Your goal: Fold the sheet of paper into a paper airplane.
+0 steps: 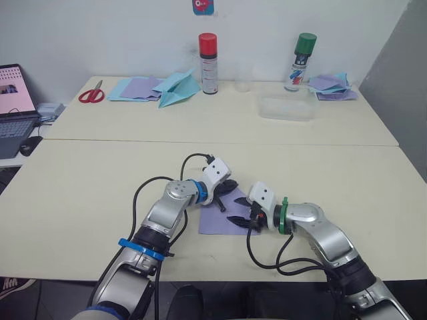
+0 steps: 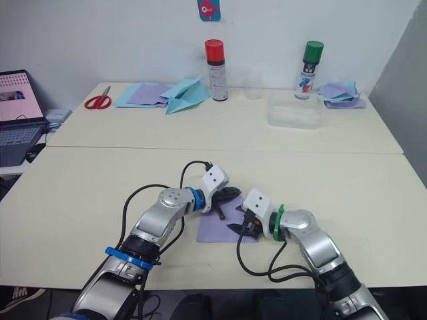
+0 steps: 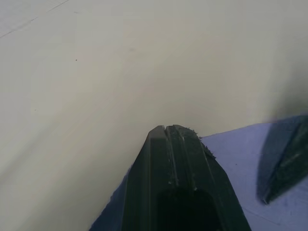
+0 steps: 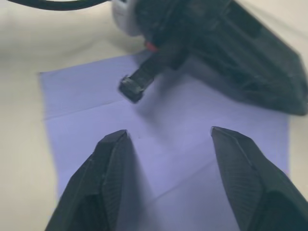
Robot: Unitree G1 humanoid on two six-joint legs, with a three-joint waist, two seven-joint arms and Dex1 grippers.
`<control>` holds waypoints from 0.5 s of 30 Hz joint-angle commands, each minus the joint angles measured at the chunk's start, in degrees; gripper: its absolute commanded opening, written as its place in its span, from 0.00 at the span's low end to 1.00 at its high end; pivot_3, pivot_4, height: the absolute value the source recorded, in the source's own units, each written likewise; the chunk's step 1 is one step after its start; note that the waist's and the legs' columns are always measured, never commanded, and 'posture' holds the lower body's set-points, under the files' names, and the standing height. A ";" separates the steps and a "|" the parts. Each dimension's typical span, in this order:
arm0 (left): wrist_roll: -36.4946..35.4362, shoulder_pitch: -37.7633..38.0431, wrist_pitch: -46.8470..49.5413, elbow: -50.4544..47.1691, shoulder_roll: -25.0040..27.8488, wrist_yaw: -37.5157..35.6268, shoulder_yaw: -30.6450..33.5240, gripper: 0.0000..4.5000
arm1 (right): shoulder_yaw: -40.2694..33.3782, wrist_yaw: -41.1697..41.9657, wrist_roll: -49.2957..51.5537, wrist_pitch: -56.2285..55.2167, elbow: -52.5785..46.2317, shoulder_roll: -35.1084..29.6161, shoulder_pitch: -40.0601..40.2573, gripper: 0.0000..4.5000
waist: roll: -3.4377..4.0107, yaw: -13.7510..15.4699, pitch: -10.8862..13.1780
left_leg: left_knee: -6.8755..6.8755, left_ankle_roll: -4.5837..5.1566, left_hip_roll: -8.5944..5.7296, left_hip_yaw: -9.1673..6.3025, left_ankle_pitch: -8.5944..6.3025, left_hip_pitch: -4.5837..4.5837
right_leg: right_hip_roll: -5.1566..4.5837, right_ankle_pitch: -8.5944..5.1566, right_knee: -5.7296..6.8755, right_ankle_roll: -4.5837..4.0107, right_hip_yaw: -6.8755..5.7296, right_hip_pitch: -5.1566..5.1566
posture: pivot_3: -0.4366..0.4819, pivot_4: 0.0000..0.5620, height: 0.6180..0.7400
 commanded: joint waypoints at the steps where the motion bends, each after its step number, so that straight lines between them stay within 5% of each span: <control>1: 1.71 1.51 1.11 2.87 -0.18 -0.86 -2.23 0.00 | -0.04 0.92 1.34 2.67 -1.00 -0.73 0.22 0.60 | 0.00 0.00 -0.01 | 0.00 0.00 0.00 0.00 0.00 0.00 | 0.00 0.00 0.00 0.00 0.00 0.00 | 0.48 0.27 1.00; 9: 2.13 1.88 0.19 3.47 -0.36 -0.76 -2.54 0.00 | -10.34 0.80 13.82 6.73 -7.18 1.79 -0.23 0.60 | 0.00 0.02 0.00 | 0.01 0.00 -0.02 -0.02 0.00 -0.02 | 0.00 0.00 0.00 0.00 0.00 0.01 | 0.48 0.27 1.00; 15: 2.40 1.97 -0.53 3.79 -0.72 -0.83 -2.57 0.00 | -11.21 -6.27 9.93 4.02 -1.17 4.55 -2.64 0.15 | 0.00 0.06 -0.01 | 0.02 0.00 -0.01 -0.01 0.00 0.00 | 0.00 0.01 0.00 0.00 -0.03 0.05 | 0.48 0.27 1.00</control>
